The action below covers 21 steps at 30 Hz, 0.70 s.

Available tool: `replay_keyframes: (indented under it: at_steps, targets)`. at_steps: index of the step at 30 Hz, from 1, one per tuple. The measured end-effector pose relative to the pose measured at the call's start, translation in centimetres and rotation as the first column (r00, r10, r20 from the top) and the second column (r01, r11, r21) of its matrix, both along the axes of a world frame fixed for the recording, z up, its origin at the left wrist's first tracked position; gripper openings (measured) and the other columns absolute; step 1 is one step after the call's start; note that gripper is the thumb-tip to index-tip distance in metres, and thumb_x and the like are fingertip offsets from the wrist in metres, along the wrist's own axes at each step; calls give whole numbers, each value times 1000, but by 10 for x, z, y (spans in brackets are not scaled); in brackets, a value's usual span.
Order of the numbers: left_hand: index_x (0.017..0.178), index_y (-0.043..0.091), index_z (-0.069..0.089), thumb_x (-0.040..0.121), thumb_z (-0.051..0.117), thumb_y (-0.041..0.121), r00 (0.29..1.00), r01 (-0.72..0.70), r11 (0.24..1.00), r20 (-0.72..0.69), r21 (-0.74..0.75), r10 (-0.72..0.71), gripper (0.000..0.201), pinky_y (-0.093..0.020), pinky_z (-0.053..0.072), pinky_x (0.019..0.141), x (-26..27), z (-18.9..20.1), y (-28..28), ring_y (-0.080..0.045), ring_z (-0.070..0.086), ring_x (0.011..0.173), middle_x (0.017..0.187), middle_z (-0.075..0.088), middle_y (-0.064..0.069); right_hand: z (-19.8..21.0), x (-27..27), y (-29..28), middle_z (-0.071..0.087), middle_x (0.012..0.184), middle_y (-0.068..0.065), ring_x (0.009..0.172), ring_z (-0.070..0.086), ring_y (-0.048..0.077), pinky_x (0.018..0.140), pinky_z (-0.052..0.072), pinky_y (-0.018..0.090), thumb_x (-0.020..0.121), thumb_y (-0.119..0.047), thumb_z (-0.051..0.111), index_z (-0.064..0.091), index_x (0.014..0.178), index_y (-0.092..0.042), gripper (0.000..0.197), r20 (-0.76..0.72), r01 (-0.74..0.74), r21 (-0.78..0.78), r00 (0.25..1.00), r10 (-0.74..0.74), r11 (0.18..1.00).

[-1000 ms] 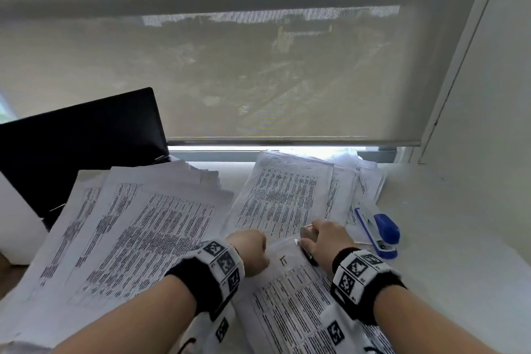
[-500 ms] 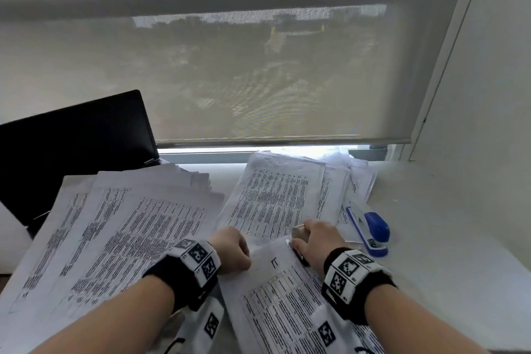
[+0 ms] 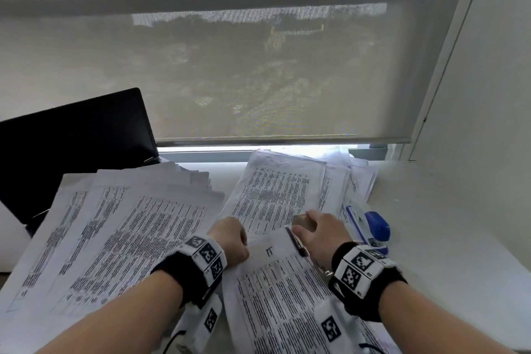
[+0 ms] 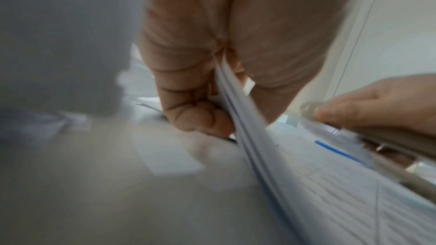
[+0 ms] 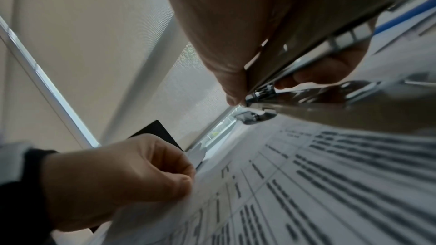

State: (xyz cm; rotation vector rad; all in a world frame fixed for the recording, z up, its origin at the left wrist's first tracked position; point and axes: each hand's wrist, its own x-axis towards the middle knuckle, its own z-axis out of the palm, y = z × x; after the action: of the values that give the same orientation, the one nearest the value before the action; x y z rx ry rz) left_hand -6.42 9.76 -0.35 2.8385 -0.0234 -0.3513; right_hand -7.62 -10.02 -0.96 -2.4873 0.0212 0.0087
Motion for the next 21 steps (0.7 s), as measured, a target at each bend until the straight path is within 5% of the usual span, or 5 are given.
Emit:
replay_keyframes:
  at_steps: [4,9,15,18,21]
  targets:
    - [90,14,74,83,63,17,997,-75,997,29,27,74,13,-18,46,71,7,5,11,-17,64,87,96,70,-4,6,-12,-7,62,111,1,103,58,17,95,45,30,88,-40,62,58,119,-18,39,18,-38,30,999,37,999]
    - [82,18,69,79,64,22,990,-112,993,84,35,109,8,-23,50,72,0,14,15,-19,65,85,90,70,-3,6,-35,-25,62,107,-1,100,58,14,96,46,34,87,-45,61,59,114,-20,37,-3,-56,43,998,56,997]
    - [77,21,61,85,58,23,984,16,995,175,96,-33,8,-23,45,65,-35,33,-2,-14,60,77,80,64,4,10,-93,-58,66,89,-4,77,66,13,75,56,30,92,-34,59,59,104,-25,16,-75,3,228,997,14,974]
    - [70,20,57,86,57,19,973,148,988,185,-41,-138,16,-20,37,57,-66,42,-28,-10,54,68,73,59,5,7,-132,-86,66,83,-5,70,63,7,59,47,11,93,-31,57,61,96,-20,12,-48,85,254,996,-75,964]
    - [69,16,57,85,57,16,957,274,947,142,-166,-252,16,-24,45,58,-105,36,-71,-11,52,64,69,56,4,-6,-176,-116,63,94,-7,85,59,9,67,42,15,95,-31,56,56,101,-23,10,-97,221,284,975,-202,933]
